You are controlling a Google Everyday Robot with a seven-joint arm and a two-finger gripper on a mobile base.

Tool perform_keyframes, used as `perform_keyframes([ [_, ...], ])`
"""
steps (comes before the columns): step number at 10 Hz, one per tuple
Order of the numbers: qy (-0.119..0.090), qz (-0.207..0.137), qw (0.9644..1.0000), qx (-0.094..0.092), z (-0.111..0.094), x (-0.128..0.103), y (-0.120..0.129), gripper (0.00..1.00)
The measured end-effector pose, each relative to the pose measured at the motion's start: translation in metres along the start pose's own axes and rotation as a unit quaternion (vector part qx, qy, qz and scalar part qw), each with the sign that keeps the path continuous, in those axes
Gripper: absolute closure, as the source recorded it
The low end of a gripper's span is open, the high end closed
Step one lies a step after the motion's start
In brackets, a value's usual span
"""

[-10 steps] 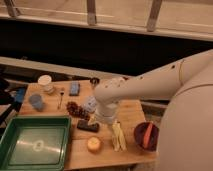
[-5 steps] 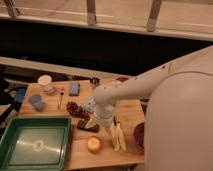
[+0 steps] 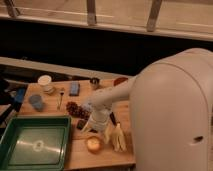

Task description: Place apple in metal cup

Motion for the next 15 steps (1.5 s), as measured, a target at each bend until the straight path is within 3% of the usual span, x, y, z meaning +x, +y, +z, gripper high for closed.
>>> perform_keyframes([
  [4, 0.054, -0.011, 0.9983, 0.017, 0.049, 0.011, 0.005, 0.24],
  [7, 0.059, -0.011, 0.9981, 0.010, 0.053, 0.014, 0.003, 0.51],
  [9, 0.045, -0.009, 0.9989, -0.002, 0.031, 0.015, 0.001, 0.72],
  [12, -0.006, -0.003, 1.0000, -0.004, -0.018, -0.002, 0.001, 0.99],
  [15, -0.081, 0.012, 0.9966, -0.012, -0.097, -0.044, 0.004, 1.00],
])
